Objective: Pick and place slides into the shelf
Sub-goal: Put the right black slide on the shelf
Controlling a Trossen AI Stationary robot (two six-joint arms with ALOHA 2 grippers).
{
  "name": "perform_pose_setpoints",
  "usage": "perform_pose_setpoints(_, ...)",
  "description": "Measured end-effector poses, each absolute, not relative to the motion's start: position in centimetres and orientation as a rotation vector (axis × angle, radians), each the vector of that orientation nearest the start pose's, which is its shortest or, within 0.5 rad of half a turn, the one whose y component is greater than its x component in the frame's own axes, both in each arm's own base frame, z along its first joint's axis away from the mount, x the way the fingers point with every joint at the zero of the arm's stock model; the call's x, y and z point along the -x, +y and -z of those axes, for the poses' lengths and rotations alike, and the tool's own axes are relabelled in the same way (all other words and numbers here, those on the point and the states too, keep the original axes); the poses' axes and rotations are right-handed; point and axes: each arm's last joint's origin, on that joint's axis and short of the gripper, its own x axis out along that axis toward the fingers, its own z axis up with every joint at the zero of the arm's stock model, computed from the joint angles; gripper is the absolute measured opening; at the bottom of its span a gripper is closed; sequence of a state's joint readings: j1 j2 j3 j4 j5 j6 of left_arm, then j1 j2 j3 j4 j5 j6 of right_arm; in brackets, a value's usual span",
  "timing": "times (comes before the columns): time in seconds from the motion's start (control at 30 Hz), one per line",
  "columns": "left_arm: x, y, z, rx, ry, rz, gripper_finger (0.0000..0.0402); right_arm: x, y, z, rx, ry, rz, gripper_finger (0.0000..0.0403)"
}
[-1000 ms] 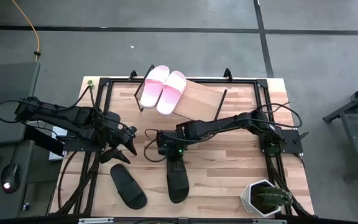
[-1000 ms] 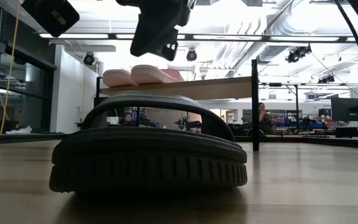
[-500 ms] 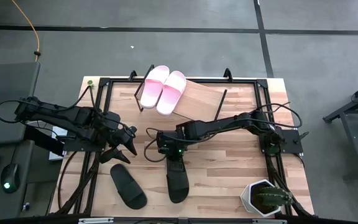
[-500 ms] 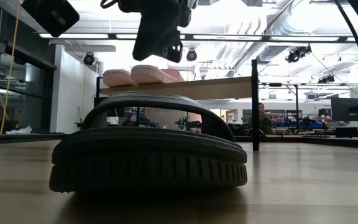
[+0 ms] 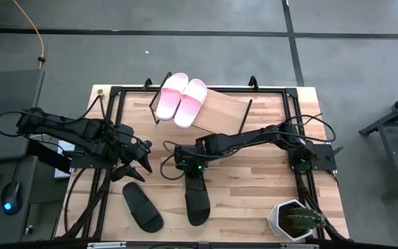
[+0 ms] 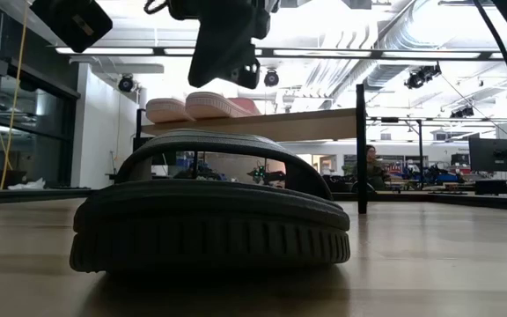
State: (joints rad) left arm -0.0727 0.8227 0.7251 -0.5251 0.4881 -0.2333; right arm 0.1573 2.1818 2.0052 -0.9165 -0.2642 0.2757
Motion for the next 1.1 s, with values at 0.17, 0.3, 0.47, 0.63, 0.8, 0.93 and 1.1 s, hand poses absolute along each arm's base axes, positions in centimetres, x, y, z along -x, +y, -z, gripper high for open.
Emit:
perform_pose_setpoints(0.17, -16.45, -2.56, -27.85, 0.350, 0.679, 0.469, 0.0209, -45.78, 8.32, -24.97, -0.336, 1.175, -0.195, 0.0001)
perform_pose_setpoints(0.3, -16.47, -2.52, -27.84, 0.353, 0.679, 0.452, 0.0209, -45.50, 8.31, -24.85, -0.359, 1.210, -0.180, 0.0015)
perform_pose_setpoints(0.47, -16.47, -2.52, -27.84, 0.354, 0.680, 0.451, 0.0209, -45.65, 7.98, -24.81, -0.274, 1.177, -0.083, 0.0082)
perform_pose_setpoints(0.63, -16.48, -2.50, -27.83, 0.353, 0.680, 0.444, 0.0209, -45.46, 8.04, -24.76, -0.269, 1.197, -0.093, 0.0153)
perform_pose_setpoints(0.8, -16.47, -2.50, -27.83, 0.354, 0.680, 0.443, 0.0209, -45.52, 8.13, -24.79, -0.267, 1.190, -0.099, 0.0211)
perform_pose_setpoints(0.93, -16.48, -2.48, -27.83, 0.351, 0.679, 0.435, 0.0209, -45.56, 7.97, -24.78, -0.241, 1.180, -0.058, 0.0235)
perform_pose_setpoints(1.1, -16.48, -2.47, -27.83, 0.351, 0.679, 0.433, 0.0209, -45.59, 7.85, -24.78, -0.245, 1.179, -0.060, 0.0240)
